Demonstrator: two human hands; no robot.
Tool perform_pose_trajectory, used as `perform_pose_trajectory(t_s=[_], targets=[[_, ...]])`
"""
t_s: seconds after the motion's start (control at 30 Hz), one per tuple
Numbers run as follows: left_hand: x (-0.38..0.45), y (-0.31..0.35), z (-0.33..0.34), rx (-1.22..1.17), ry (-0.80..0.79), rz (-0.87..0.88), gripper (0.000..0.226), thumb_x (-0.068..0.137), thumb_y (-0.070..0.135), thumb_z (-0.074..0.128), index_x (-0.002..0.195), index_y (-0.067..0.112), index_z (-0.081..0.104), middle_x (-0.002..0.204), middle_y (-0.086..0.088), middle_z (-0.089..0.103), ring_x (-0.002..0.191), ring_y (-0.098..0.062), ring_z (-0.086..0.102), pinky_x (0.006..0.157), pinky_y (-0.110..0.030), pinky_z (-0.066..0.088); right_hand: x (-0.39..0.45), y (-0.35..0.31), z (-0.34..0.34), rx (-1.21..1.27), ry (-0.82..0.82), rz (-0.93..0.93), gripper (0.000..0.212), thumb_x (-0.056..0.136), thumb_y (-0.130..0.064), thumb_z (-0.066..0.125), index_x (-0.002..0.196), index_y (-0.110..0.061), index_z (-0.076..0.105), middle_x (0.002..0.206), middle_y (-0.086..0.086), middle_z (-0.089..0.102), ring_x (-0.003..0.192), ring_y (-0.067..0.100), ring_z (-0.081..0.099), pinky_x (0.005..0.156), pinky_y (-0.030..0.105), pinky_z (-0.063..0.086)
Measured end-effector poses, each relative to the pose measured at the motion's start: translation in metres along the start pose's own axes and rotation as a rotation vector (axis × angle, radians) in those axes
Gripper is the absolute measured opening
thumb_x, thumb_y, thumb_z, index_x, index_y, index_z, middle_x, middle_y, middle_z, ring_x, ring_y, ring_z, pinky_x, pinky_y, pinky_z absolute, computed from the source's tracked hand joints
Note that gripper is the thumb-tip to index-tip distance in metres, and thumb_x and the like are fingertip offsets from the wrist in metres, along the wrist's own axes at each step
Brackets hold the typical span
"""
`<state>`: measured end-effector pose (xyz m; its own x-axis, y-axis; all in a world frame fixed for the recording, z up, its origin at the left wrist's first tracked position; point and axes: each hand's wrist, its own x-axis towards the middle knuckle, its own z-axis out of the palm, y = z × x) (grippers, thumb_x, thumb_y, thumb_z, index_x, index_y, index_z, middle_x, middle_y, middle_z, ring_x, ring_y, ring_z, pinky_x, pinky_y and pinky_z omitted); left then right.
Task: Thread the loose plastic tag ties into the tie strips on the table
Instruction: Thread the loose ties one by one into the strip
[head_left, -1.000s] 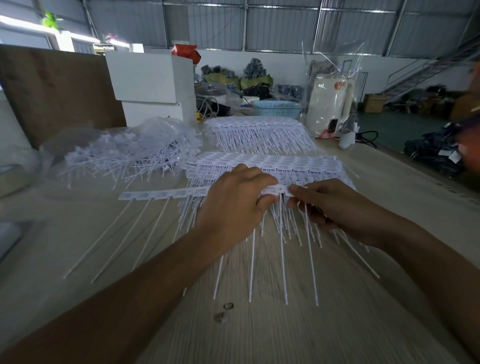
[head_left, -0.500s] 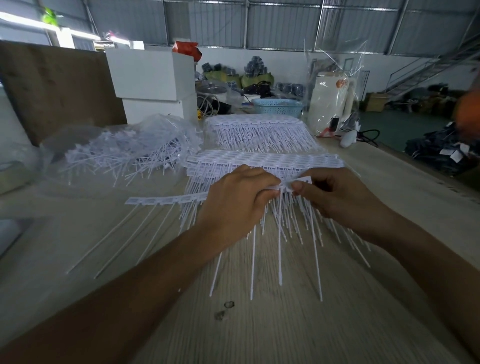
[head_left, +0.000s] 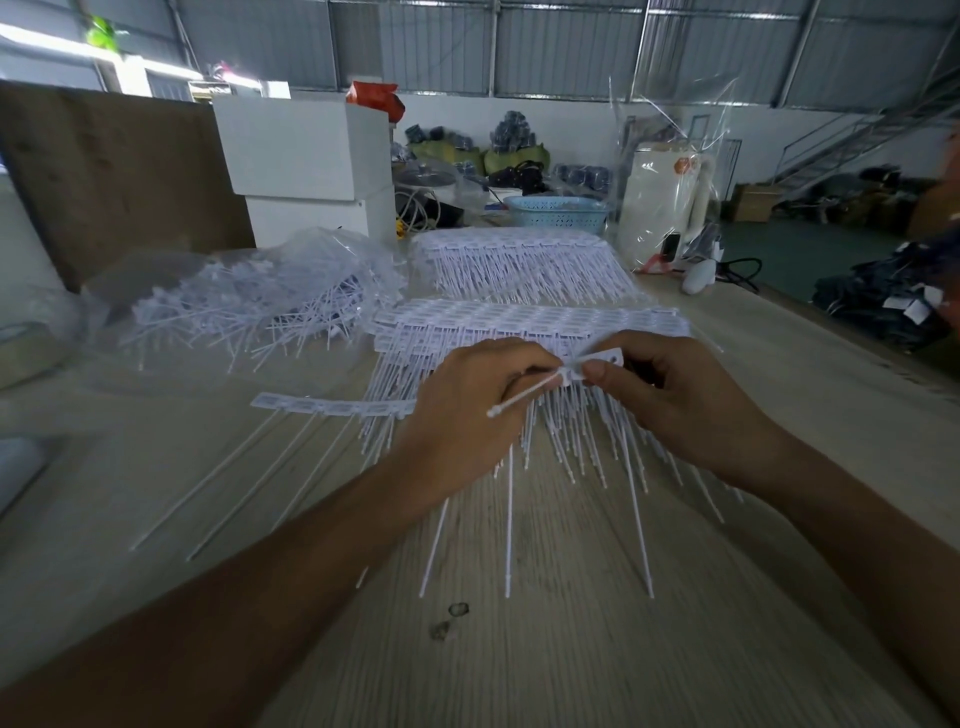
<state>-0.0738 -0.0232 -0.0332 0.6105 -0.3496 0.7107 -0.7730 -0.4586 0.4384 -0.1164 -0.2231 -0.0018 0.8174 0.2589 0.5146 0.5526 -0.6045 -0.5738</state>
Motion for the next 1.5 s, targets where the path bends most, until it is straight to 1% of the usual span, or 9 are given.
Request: perform_pose_trajectory(t_s=[0.3, 0.47, 0.6, 0.77, 0.93, 1.03, 1.1, 1.3, 1.5], targets=[[0.000, 0.008, -0.001, -0.141, -0.039, -0.150, 0.012, 0.093, 0.018, 0.067, 0.086, 0.018, 0.078, 0.079, 0.006, 0.074, 0.070, -0.012, 0.066, 0.068, -0.030, 0.050, 0.001, 0.011, 0.003, -0.119, 0.057, -0.114, 0.015, 0.095, -0.023, 0.063, 0.101, -0.012, 0.072, 0.073, -0.016, 0.062, 0.063, 0.006, 0.052, 0.061, 0.013, 0.036], [0.000, 0.007, -0.001, -0.215, -0.080, -0.198, 0.010, 0.091, 0.021, 0.071, 0.092, 0.015, 0.079, 0.081, 0.005, 0.075, 0.074, -0.006, 0.068, 0.069, -0.020, 0.051, 0.001, 0.010, 0.002, -0.089, 0.042, -0.071, 0.010, 0.097, -0.021, 0.063, 0.100, -0.017, 0.071, 0.076, -0.002, 0.065, 0.064, 0.011, 0.055, 0.061, 0.016, 0.040], [-0.001, 0.011, -0.001, -0.179, -0.075, -0.146, 0.011, 0.086, 0.021, 0.077, 0.097, 0.022, 0.076, 0.084, 0.016, 0.071, 0.081, 0.006, 0.063, 0.070, -0.003, 0.041, 0.000, 0.011, -0.001, 0.271, 0.018, 0.160, 0.015, 0.099, -0.018, 0.059, 0.106, -0.016, 0.073, 0.062, 0.003, 0.058, 0.053, 0.012, 0.054, 0.051, 0.021, 0.046], [-0.002, 0.012, -0.001, -0.196, -0.031, -0.102, 0.019, 0.081, 0.013, 0.080, 0.097, 0.020, 0.075, 0.086, 0.010, 0.072, 0.083, -0.003, 0.065, 0.072, -0.011, 0.047, 0.000, 0.013, -0.002, 0.695, -0.119, 0.467, 0.037, 0.088, -0.032, 0.067, 0.105, 0.000, 0.068, 0.074, 0.003, 0.053, 0.052, 0.009, 0.044, 0.042, 0.020, 0.033], [0.000, 0.013, -0.004, -0.174, 0.003, -0.113, 0.018, 0.078, 0.014, 0.083, 0.093, 0.020, 0.075, 0.085, 0.008, 0.072, 0.081, -0.006, 0.065, 0.071, -0.013, 0.048, 0.000, 0.013, -0.006, 0.625, -0.191, 0.509, 0.034, 0.093, -0.037, 0.066, 0.119, -0.016, 0.060, 0.069, 0.004, 0.049, 0.053, 0.012, 0.029, 0.045, 0.024, 0.020], [0.000, 0.011, -0.004, -0.156, 0.002, -0.129, 0.017, 0.078, 0.015, 0.083, 0.093, 0.019, 0.076, 0.085, 0.008, 0.072, 0.080, -0.005, 0.065, 0.070, -0.012, 0.047, 0.000, 0.009, -0.006, 0.607, -0.221, 0.480, 0.027, 0.090, -0.040, 0.065, 0.086, -0.013, 0.063, 0.062, 0.004, 0.043, 0.051, 0.011, 0.025, 0.044, 0.022, 0.022], [-0.001, 0.011, -0.004, -0.151, 0.000, -0.128, 0.018, 0.078, 0.016, 0.083, 0.094, 0.019, 0.077, 0.086, 0.008, 0.073, 0.081, -0.004, 0.066, 0.072, -0.016, 0.049, 0.000, 0.009, -0.005, 0.608, -0.217, 0.485, 0.037, 0.088, -0.041, 0.064, 0.086, -0.004, 0.068, 0.059, 0.003, 0.043, 0.048, 0.009, 0.027, 0.042, 0.020, 0.024], [0.000, 0.012, -0.004, -0.114, -0.027, -0.105, 0.021, 0.079, 0.018, 0.083, 0.100, 0.018, 0.078, 0.093, 0.011, 0.073, 0.088, 0.000, 0.064, 0.079, -0.010, 0.044, 0.000, 0.011, -0.002, 0.367, -0.108, 0.392, 0.035, 0.096, -0.032, 0.060, 0.087, -0.001, 0.073, 0.054, -0.006, 0.046, 0.045, 0.003, 0.034, 0.044, 0.017, 0.026], [-0.002, 0.015, -0.004, -0.173, -0.104, -0.064, 0.022, 0.078, 0.019, 0.084, 0.099, 0.019, 0.078, 0.092, 0.014, 0.072, 0.089, -0.001, 0.065, 0.082, -0.020, 0.048, 0.007, 0.025, -0.023, 0.339, 0.334, 0.472, 0.034, 0.103, -0.034, 0.052, 0.077, -0.013, 0.060, 0.058, -0.004, 0.051, 0.045, 0.006, 0.038, 0.046, 0.024, 0.030]])
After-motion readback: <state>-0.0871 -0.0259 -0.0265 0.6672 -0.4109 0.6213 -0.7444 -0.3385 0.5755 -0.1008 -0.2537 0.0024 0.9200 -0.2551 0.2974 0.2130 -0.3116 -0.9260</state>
